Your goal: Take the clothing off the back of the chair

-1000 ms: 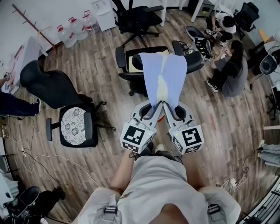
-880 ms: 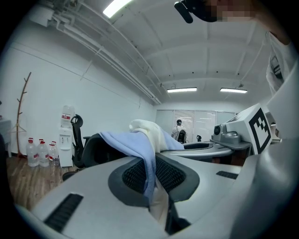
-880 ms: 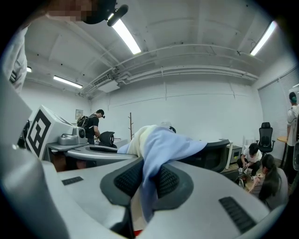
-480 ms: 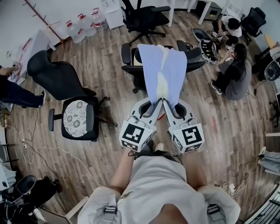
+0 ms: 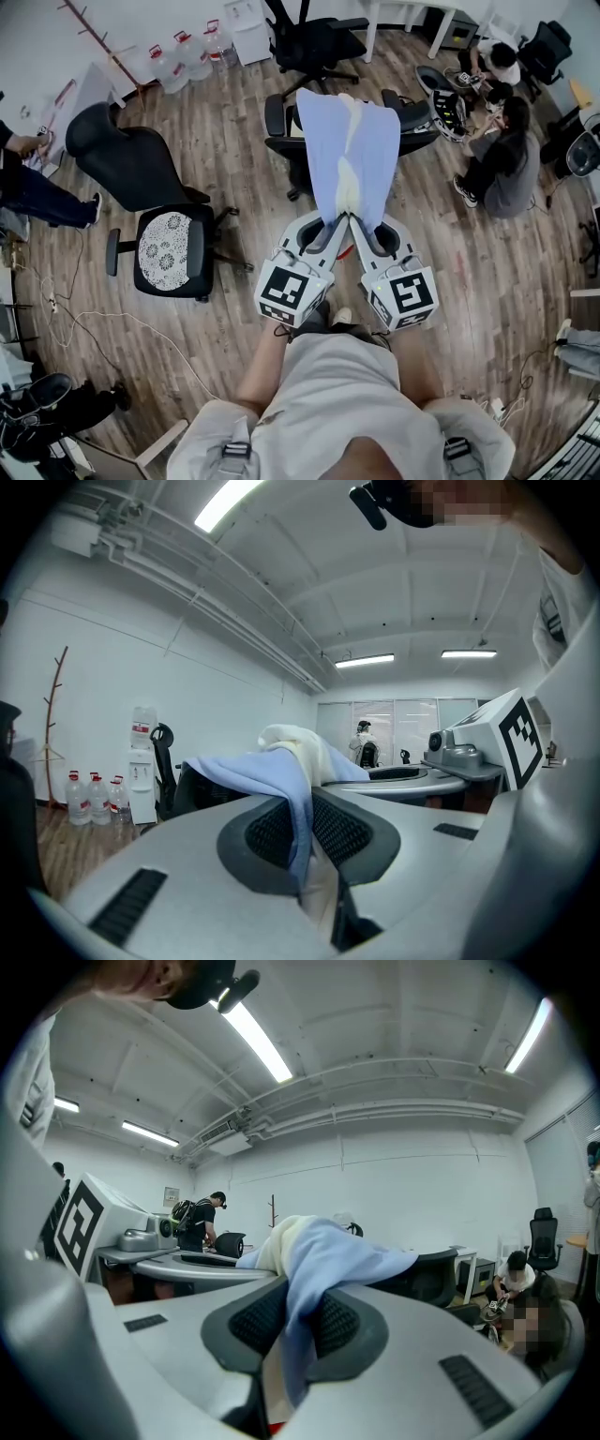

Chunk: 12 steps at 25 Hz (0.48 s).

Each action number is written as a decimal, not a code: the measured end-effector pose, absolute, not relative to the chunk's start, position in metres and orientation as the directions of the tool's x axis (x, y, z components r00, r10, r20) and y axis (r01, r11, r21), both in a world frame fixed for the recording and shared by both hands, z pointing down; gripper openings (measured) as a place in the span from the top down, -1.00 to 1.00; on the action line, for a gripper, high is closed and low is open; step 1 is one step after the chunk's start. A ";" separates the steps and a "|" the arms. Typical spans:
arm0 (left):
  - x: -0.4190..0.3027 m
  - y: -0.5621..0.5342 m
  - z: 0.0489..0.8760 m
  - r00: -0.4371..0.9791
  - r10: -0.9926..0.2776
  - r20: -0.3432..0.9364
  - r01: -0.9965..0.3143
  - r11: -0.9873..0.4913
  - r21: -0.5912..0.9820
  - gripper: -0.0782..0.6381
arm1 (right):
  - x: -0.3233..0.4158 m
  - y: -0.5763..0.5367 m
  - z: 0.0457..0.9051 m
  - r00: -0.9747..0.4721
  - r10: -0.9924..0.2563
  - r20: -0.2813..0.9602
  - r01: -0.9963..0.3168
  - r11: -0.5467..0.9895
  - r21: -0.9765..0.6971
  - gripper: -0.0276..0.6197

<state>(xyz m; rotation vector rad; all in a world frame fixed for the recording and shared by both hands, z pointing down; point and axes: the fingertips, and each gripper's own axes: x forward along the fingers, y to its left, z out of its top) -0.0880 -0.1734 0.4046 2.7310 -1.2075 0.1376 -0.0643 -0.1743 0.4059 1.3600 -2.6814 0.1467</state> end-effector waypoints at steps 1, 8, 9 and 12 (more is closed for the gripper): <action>-0.088 -0.171 0.404 0.671 -0.727 0.144 -0.741 -0.664 0.100 0.63 | -0.064 -0.172 0.405 -0.585 -0.795 0.159 -0.808 0.589 -0.026 0.72; -0.086 -0.157 0.401 0.671 -0.729 0.133 -0.741 -0.666 0.091 0.63 | -0.062 -0.158 0.403 -0.589 -0.795 0.147 -0.805 0.593 -0.021 0.72; -0.085 -0.154 0.400 0.671 -0.730 0.132 -0.741 -0.665 0.089 0.63 | -0.061 -0.155 0.402 -0.590 -0.794 0.145 -0.804 0.594 -0.021 0.72; -0.083 -0.148 0.396 0.670 -0.731 0.128 -0.742 -0.665 0.086 0.63 | -0.060 -0.148 0.397 -0.593 -0.793 0.140 -0.803 0.596 -0.019 0.72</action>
